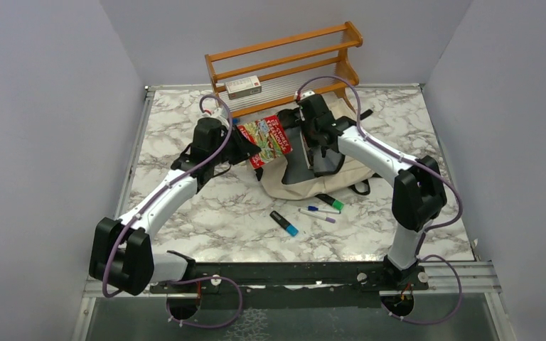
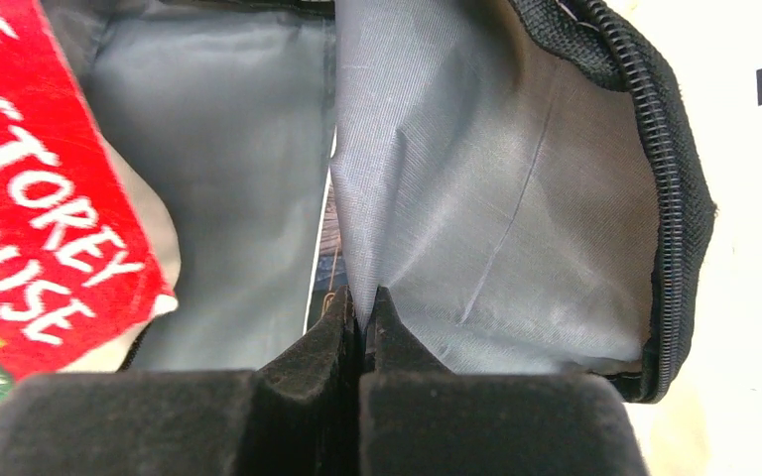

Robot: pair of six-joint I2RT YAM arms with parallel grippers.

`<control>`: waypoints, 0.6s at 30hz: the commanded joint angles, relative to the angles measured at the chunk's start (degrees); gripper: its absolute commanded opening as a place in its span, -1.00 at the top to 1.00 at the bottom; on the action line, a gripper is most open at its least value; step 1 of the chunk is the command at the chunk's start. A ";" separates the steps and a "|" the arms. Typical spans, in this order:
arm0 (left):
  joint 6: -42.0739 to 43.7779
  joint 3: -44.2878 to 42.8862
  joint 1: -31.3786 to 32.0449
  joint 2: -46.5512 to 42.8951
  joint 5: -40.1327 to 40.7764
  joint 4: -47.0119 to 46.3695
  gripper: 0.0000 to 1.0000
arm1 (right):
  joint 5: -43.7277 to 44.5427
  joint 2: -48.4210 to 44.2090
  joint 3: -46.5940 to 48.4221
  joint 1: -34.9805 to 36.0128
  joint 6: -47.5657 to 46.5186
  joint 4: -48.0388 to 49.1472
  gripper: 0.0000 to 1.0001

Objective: Pack the student bag
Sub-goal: Place the book in the student bag.

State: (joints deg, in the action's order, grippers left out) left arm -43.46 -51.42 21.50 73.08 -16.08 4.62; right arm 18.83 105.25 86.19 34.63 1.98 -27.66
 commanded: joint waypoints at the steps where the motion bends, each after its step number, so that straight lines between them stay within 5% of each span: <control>1: -7.31 -0.84 -0.05 1.88 -6.52 -10.42 1.00 | -5.27 -4.54 0.66 -0.35 1.63 7.16 0.99; 18: -13.65 -1.84 1.85 11.72 -13.85 -21.57 1.00 | -16.09 -12.69 -7.02 -0.71 1.63 18.13 0.99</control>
State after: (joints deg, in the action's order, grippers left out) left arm -55.40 -51.37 21.76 82.24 -26.09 -9.19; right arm 7.79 95.68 79.81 33.45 3.03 -18.92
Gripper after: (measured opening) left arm 0.200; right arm 0.026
